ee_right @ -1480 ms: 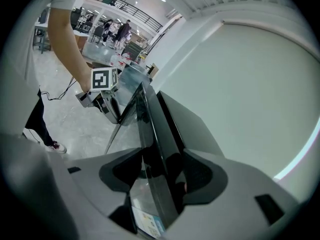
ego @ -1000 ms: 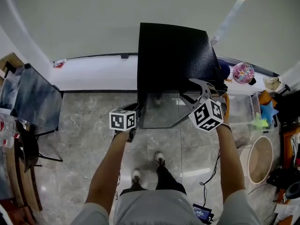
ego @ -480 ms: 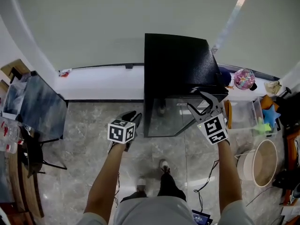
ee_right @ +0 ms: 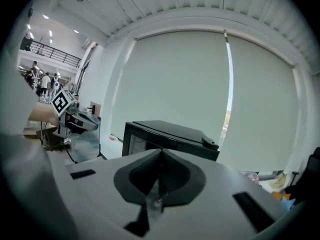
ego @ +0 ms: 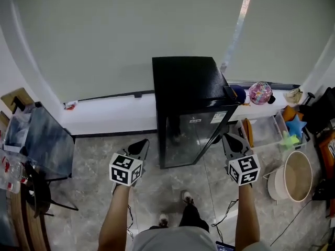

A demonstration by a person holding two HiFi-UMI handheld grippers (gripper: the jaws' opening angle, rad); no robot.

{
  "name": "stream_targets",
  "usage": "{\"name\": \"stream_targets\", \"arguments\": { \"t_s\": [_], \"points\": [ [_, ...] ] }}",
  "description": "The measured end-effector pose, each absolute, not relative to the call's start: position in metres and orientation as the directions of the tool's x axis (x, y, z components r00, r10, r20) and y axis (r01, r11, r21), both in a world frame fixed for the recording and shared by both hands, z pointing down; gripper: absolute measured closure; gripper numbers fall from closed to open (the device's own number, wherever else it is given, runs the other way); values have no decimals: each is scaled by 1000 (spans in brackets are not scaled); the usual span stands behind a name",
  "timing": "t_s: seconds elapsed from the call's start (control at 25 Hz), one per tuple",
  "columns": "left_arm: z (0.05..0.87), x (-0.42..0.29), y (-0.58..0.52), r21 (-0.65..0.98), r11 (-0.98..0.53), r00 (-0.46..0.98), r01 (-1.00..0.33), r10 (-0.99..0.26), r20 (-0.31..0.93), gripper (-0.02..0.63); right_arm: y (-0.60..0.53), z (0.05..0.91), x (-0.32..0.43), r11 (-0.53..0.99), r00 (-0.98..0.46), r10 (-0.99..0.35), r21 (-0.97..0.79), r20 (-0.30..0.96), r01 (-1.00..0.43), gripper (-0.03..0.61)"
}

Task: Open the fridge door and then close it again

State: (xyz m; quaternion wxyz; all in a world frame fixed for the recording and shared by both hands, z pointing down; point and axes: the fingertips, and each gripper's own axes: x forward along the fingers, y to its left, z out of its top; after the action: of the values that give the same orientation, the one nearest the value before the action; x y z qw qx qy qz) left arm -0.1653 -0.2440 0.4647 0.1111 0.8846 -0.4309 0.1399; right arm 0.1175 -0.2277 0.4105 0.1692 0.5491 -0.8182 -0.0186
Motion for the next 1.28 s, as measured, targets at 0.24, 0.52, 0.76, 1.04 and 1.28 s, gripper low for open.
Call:
{"name": "stream_targets", "arguments": {
  "t_s": [0.24,0.52,0.76,1.04,1.28],
  "points": [
    [421,-160,-201,24,-639,621,-769,-738,262,604,-163,386,115,344,-306,-931,197,198,-918,581],
    [379,-145,-162,-29,-667,650,-744,-734,198,604,-118,356,104,324,-290,-944,271,158,-906,581],
    [337,-123,-143,-122,-704,690,-700,-710,141,604,-104,323,73,350,-332,-937,325,111,-879,581],
    [316,-119,-133,-147,-712,704,-687,-702,107,604,-95,315,67,337,-320,-942,342,105,-877,583],
    [321,-127,-136,-137,-700,690,-701,-714,117,604,-93,315,80,305,-286,-952,349,107,-886,583]
  ]
}}
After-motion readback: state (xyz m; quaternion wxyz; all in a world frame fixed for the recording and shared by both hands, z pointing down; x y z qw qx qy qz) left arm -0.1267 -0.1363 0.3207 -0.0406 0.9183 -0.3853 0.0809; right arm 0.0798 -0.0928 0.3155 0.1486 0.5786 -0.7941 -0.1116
